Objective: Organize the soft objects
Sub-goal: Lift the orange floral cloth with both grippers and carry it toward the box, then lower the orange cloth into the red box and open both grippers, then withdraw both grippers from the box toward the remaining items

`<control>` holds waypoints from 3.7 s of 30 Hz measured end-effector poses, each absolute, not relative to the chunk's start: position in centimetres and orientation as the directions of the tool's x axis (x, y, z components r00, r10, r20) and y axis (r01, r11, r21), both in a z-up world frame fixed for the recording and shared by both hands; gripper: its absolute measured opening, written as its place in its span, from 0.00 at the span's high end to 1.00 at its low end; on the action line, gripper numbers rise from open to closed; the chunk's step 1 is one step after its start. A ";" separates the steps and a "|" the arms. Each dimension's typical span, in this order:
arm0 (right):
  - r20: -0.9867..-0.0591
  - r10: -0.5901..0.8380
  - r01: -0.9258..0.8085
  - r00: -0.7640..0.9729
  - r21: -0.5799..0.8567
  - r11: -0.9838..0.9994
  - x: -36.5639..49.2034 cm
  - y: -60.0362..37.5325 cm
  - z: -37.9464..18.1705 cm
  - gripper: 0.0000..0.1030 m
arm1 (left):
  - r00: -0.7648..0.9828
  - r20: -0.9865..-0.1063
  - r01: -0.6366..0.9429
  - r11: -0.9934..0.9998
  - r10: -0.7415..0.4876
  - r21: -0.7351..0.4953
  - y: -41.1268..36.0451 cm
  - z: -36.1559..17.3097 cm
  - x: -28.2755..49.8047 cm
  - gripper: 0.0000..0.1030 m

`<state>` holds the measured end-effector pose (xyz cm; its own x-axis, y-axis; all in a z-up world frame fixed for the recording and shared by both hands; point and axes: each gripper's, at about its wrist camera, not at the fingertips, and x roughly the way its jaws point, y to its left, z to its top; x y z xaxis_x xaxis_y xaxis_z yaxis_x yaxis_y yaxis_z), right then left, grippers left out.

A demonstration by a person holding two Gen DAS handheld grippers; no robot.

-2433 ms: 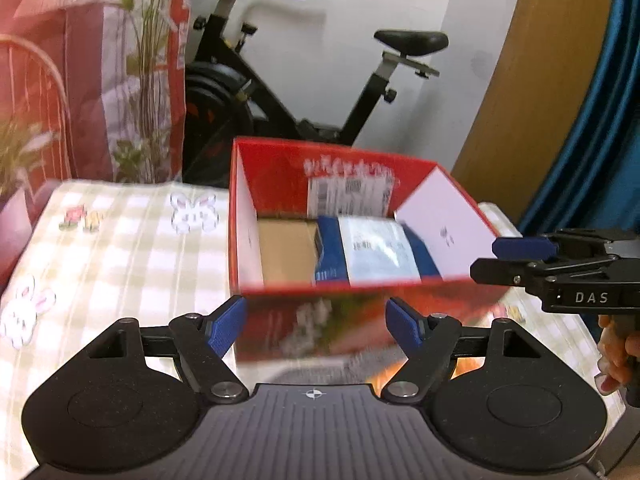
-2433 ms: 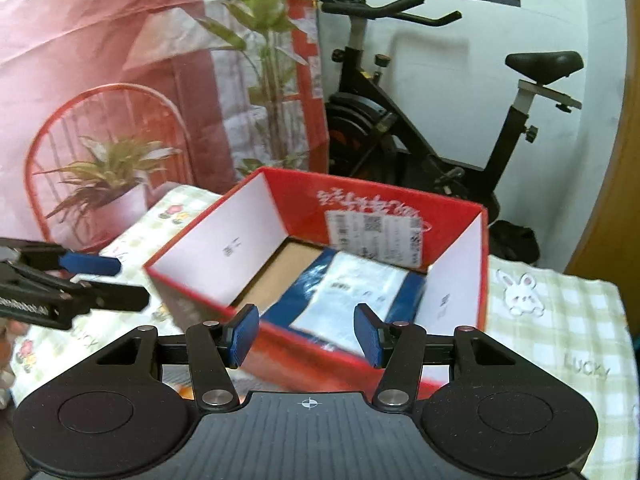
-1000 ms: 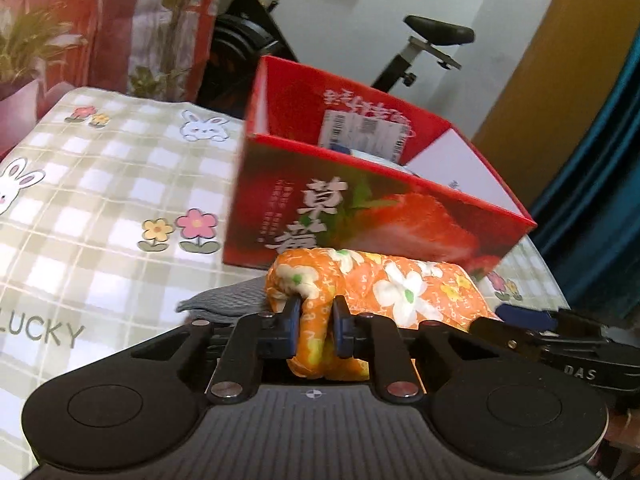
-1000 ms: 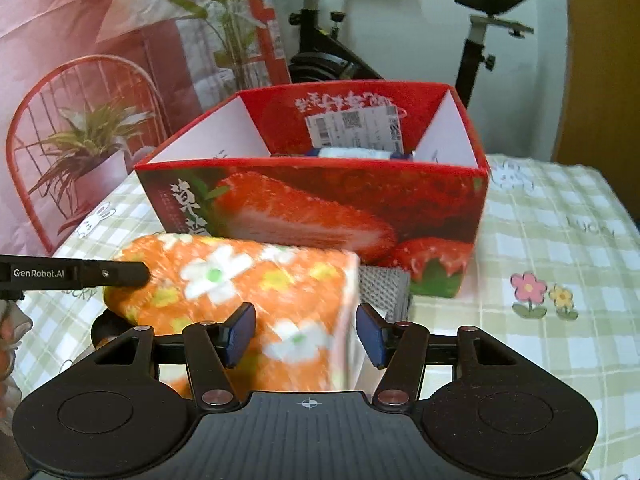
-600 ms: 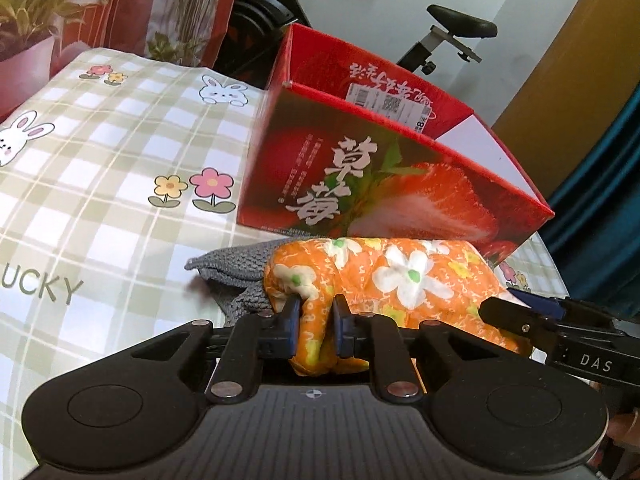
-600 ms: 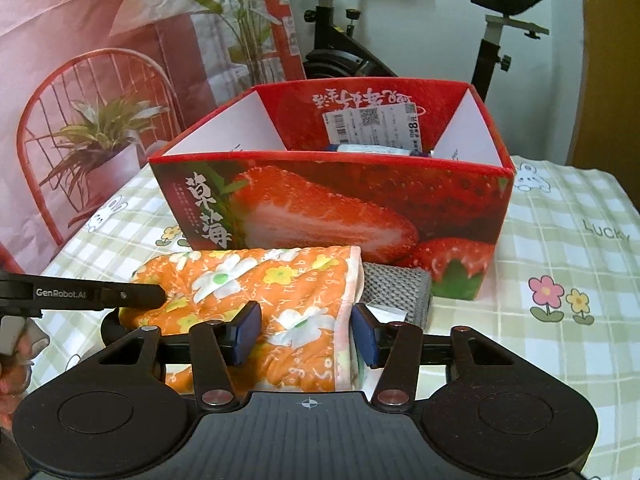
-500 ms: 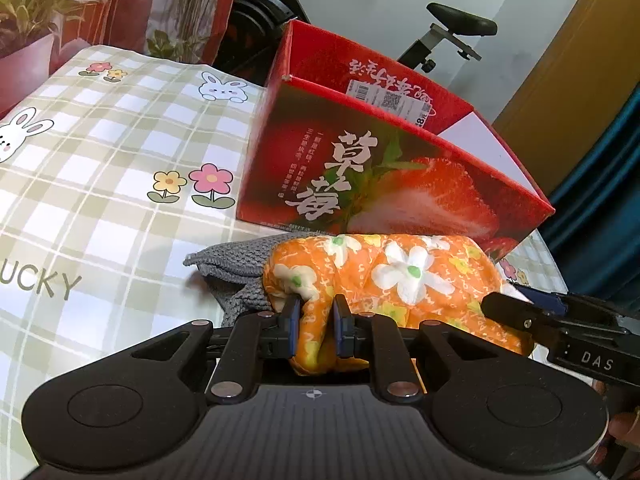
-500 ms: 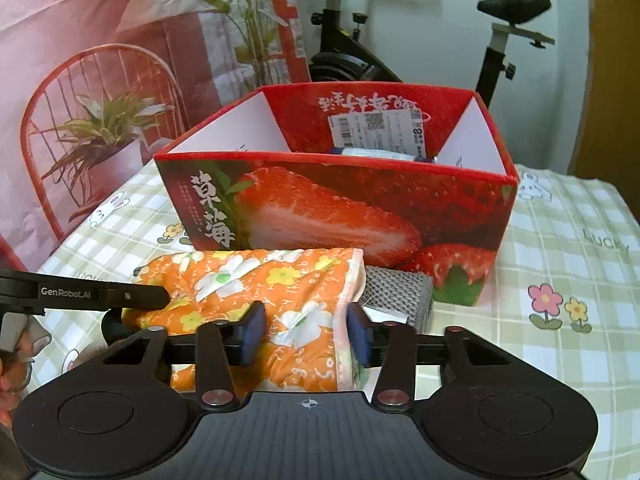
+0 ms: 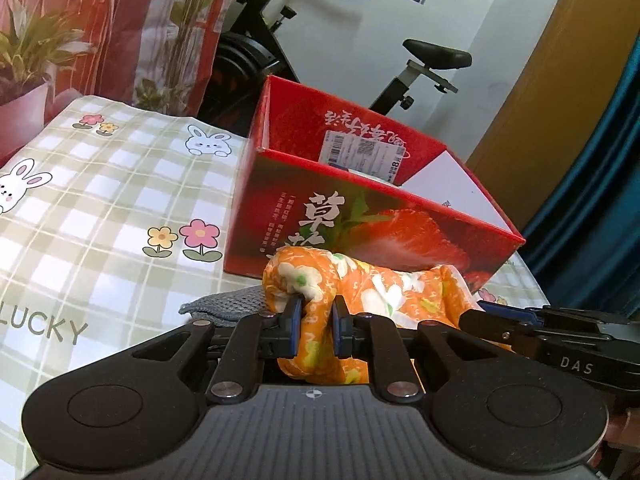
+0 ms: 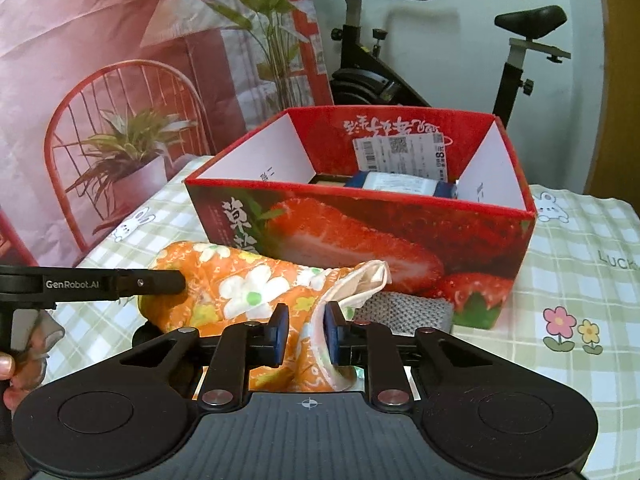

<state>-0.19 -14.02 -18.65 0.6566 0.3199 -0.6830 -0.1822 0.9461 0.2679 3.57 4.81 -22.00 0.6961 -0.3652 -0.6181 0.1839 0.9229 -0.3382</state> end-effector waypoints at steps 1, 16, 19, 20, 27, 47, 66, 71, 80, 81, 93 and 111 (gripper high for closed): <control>-0.684 0.322 -0.180 0.654 0.273 0.945 -0.2 -14.1 -18.7 0.83 | 0.696 -0.618 0.181 0.922 -0.366 -0.342 4.9 -22.0 3.6 0.84; -0.643 0.328 -0.192 0.692 0.275 0.942 -0.4 -15.2 -17.1 0.92 | 0.763 -0.544 0.209 0.929 -0.351 -0.306 5.2 -19.4 3.5 0.85; -0.630 0.328 -0.197 0.703 0.271 0.942 -0.4 -15.4 -16.6 0.92 | 0.775 -0.526 0.221 0.930 -0.350 -0.293 5.1 -18.8 3.4 0.85; -0.626 0.328 -0.198 0.707 0.270 0.942 -0.4 -15.4 -16.4 0.92 | 0.780 -0.519 0.226 0.931 -0.350 -0.288 5.1 -18.5 3.4 0.85; -0.602 0.331 -0.214 0.727 0.259 0.942 0.0 -15.6 -15.1 0.92 | 0.799 -0.486 0.249 0.931 -0.353 -0.266 4.8 -17.2 3.6 0.85; -0.561 0.339 -0.234 0.755 0.252 0.939 1.4 -15.9 -13.2 0.93 | 0.798 -0.463 0.298 0.920 -0.387 -0.256 3.9 -15.5 5.6 0.85; -0.561 0.322 -0.219 0.763 0.244 0.945 5.6 -17.3 -13.3 0.95 | 0.797 -0.464 0.298 0.920 -0.387 -0.255 3.0 -15.0 9.6 0.87; -0.572 0.314 -0.225 0.758 0.223 0.948 7.3 -17.3 -13.7 0.95 | 0.802 -0.464 0.292 0.924 -0.377 -0.247 2.6 -14.8 11.2 0.87; -0.584 0.253 -0.208 0.772 0.144 0.967 13.0 -17.3 -14.6 0.95 | 0.831 -0.447 0.263 0.942 -0.331 -0.209 1.5 -14.3 16.7 0.87; -0.589 0.248 -0.201 0.769 0.145 0.969 13.7 -17.3 -15.0 0.95 | 0.830 -0.452 0.259 0.943 -0.328 -0.208 1.4 -14.4 17.3 0.87; -0.718 0.214 -0.071 0.663 0.224 0.972 17.7 -17.7 -20.7 0.94 | 0.736 -0.603 0.284 0.949 -0.307 -0.136 0.1 -18.0 21.7 0.86; -0.738 0.152 -0.047 0.657 0.161 0.986 15.7 -16.8 -19.0 0.13 | 0.737 -0.619 0.306 0.950 -0.273 -0.054 -0.1 -16.2 19.1 0.14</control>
<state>15.74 -16.75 -18.96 0.6573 0.1519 -0.7381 -0.0466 0.9858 0.1613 19.09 -0.14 -16.21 0.7367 -0.2726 -0.6189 0.3061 0.9504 -0.0543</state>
